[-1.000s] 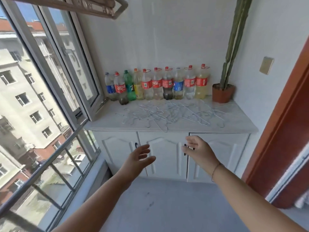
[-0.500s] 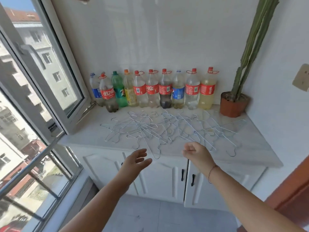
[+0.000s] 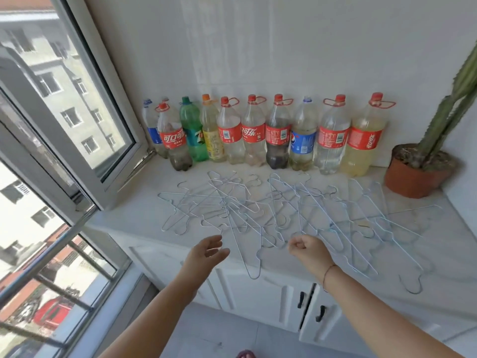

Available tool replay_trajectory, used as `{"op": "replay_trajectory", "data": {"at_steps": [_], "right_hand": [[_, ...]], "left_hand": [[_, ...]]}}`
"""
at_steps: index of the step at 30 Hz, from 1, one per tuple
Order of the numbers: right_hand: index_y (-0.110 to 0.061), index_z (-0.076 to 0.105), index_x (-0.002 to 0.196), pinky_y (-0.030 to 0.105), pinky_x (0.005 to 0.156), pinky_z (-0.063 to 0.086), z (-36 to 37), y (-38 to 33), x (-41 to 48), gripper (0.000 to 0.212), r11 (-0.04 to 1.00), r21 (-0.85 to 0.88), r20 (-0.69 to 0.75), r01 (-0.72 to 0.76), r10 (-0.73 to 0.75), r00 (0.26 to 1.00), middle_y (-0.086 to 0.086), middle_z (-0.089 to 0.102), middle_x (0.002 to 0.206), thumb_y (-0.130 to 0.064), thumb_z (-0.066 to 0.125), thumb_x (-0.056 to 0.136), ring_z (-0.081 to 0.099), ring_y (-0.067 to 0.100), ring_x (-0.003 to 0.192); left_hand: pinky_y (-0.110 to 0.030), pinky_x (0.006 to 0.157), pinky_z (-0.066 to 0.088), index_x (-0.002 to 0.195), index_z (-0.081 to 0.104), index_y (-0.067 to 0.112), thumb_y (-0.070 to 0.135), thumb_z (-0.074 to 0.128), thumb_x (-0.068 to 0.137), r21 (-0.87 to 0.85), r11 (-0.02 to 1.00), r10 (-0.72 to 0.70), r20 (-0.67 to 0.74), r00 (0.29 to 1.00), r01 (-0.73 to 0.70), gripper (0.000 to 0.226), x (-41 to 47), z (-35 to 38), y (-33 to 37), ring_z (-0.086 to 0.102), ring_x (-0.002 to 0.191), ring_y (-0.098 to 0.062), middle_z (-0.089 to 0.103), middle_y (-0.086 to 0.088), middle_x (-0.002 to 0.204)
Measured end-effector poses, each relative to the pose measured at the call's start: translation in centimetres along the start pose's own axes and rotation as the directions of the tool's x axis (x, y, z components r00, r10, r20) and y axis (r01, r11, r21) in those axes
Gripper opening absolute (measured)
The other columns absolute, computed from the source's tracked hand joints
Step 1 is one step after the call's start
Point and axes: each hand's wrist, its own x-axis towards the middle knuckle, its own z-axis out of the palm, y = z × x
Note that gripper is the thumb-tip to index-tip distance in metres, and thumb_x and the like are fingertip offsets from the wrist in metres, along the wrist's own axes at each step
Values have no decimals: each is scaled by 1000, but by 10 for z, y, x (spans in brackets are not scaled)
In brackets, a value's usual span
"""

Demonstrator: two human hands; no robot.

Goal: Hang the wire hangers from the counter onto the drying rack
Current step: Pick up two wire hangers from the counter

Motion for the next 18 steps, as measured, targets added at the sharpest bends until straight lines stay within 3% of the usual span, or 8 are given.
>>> {"op": "replay_trajectory", "data": {"at_steps": [4, 7, 11, 15, 18], "right_hand": [[-12, 68, 86, 18, 60, 40, 27, -3, 43, 7, 998, 19, 36, -60, 59, 998, -3, 62, 73, -12, 63, 81, 56, 12, 71], [-13, 67, 75, 21, 59, 38, 50, -6, 76, 6, 992, 36, 37, -117, 116, 993, -2, 56, 61, -10, 63, 78, 49, 14, 61], [-3, 63, 66, 22, 53, 30, 77, -8, 122, 14, 985, 6, 7, -173, 173, 985, 5, 47, 60, -8, 59, 79, 41, 15, 60], [-17, 44, 49, 21, 48, 27, 96, -1, 153, 37, 979, -49, -55, -200, 197, 979, -4, 38, 47, -8, 57, 82, 35, 12, 49], [-3, 49, 53, 23, 54, 24, 97, 13, 164, 28, 967, -46, -67, -250, 247, 967, 2, 39, 52, -6, 58, 80, 35, 17, 51]], "left_hand": [[-22, 82, 42, 118, 56, 24, 28, 74, 78, 11, 999, -42, -17, 999, 42, 44, 51, -20, -5, 58, 108, -11, 62, 3, 115], [-22, 83, 38, 121, 56, 17, 19, 67, 85, 12, 998, -68, -44, 997, 69, 38, 91, -40, -7, 58, 106, -14, 61, 0, 115], [-21, 72, 41, 120, 56, 14, 20, 63, 88, 30, 993, -111, -101, 989, 115, 33, 151, -76, -8, 57, 100, -14, 61, -2, 112], [-23, 84, 35, 122, 58, 5, 14, 60, 90, 67, 982, -157, -216, 964, 175, 34, 212, -115, -16, 57, 103, -20, 62, -9, 112], [-29, 93, 39, 122, 58, 2, 15, 60, 89, 80, 963, -226, -274, 935, 256, 35, 246, -138, -28, 56, 112, -28, 62, -15, 121]]}}
